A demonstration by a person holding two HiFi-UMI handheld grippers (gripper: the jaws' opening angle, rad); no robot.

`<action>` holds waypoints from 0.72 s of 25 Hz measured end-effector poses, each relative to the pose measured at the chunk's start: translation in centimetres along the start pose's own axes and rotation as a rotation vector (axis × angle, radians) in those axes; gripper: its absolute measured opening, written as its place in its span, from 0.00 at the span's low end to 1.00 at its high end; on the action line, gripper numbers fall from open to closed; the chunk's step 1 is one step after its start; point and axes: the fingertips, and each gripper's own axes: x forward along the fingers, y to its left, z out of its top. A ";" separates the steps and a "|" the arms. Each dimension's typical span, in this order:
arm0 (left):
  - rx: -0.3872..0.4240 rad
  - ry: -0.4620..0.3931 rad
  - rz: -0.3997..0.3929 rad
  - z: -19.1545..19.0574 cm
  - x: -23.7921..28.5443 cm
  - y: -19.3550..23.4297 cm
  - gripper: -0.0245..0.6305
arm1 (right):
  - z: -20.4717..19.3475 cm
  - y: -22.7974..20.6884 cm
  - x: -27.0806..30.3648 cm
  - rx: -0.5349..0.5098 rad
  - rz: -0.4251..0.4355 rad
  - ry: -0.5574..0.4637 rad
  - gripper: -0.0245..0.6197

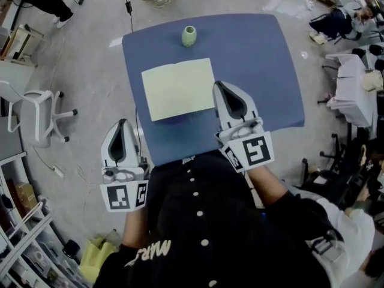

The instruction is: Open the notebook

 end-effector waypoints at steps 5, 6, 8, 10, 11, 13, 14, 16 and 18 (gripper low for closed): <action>0.036 -0.033 -0.010 2.2 -0.3 -0.8 0.04 | 3.8 -3.6 -3.8 0.000 -0.083 -0.075 0.04; 0.044 -0.042 -0.010 2.7 -0.4 -1.0 0.04 | 4.4 -4.3 -4.5 0.003 -0.096 -0.086 0.04; 0.059 -0.060 -0.011 3.7 -0.5 -1.3 0.04 | 5.5 -5.6 -5.8 0.005 -0.122 -0.110 0.04; 0.072 -0.075 -0.011 4.7 -0.7 -1.7 0.04 | 6.3 -6.7 -7.1 0.008 -0.138 -0.133 0.04; 0.081 -0.082 -0.011 5.2 -0.9 -1.9 0.04 | 6.6 -7.1 -7.7 0.012 -0.143 -0.143 0.04; 0.099 -0.096 -0.012 6.1 -1.3 -2.2 0.04 | 7.0 -8.0 -9.0 0.016 -0.157 -0.157 0.04; 0.106 -0.103 -0.011 6.5 -1.6 -2.3 0.04 | 7.1 -8.4 -9.5 0.010 -0.168 -0.160 0.04; 0.119 -0.114 -0.005 7.3 -2.1 -2.3 0.04 | 7.4 -8.9 -10.5 -0.012 -0.187 -0.162 0.04; 0.129 -0.124 0.005 8.0 -2.7 -2.0 0.04 | 7.5 -9.0 -11.3 -0.027 -0.198 -0.160 0.04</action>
